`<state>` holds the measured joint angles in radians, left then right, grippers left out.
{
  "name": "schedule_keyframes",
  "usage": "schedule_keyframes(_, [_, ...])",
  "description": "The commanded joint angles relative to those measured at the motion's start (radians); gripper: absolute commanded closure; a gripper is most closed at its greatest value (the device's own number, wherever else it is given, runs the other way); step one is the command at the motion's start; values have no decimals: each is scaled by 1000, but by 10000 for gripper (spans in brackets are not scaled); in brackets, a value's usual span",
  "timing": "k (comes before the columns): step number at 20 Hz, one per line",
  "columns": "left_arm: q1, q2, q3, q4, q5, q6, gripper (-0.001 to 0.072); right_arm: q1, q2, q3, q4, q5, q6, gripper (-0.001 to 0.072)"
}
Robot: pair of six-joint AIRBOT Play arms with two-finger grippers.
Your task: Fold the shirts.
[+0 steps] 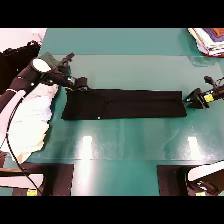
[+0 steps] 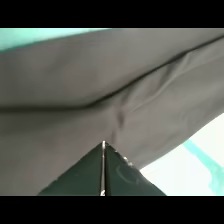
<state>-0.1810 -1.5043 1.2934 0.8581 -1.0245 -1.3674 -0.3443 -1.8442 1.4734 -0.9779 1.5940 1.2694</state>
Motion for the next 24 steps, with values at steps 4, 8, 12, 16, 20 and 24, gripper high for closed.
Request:
schedule_keyframes(4, [-180,-81,71,3,127,-27,680,84,-38,0,56,-11,-66,502])
schedule_keyframes(8, [-261,-208,197,2,124,-51,680,100,45,0,219,-16,-102,697])
schedule_keyframes(12, [-319,-324,301,2,116,-93,680,166,245,0,293,-47,-83,697])
schedule_keyframes(16, [-349,-389,312,0,105,-102,680,274,377,82,346,-66,-47,697])
schedule_keyframes(20, [-349,-400,312,2,117,-125,680,402,393,238,350,-87,6,697])
schedule_keyframes(24, [-348,-400,312,55,103,-125,680,515,393,317,350,-139,14,697])
